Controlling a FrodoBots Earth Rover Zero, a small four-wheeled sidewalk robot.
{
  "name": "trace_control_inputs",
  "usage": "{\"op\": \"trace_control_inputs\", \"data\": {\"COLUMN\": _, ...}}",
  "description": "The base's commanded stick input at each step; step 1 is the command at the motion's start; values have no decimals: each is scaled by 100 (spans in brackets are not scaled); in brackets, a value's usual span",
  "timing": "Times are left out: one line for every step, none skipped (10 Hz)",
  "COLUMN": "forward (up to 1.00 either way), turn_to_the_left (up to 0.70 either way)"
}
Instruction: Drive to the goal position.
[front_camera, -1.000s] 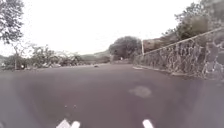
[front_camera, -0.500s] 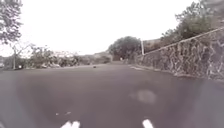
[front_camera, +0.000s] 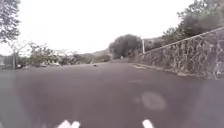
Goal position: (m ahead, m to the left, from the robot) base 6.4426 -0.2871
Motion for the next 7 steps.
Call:
{"op": "trace_control_inputs", "data": {"forward": 50, "turn_to_the_left": 0}}
{"op": "trace_control_inputs", "data": {"forward": 50, "turn_to_the_left": 0}}
{"op": "trace_control_inputs", "data": {"forward": 50, "turn_to_the_left": 0}}
{"op": "trace_control_inputs", "data": {"forward": 50, "turn_to_the_left": 0}}
{"op": "trace_control_inputs", "data": {"forward": 50, "turn_to_the_left": 0}}
{"op": "trace_control_inputs", "data": {"forward": 50, "turn_to_the_left": 0}}
{"op": "trace_control_inputs", "data": {"forward": 50, "turn_to_the_left": 0}}
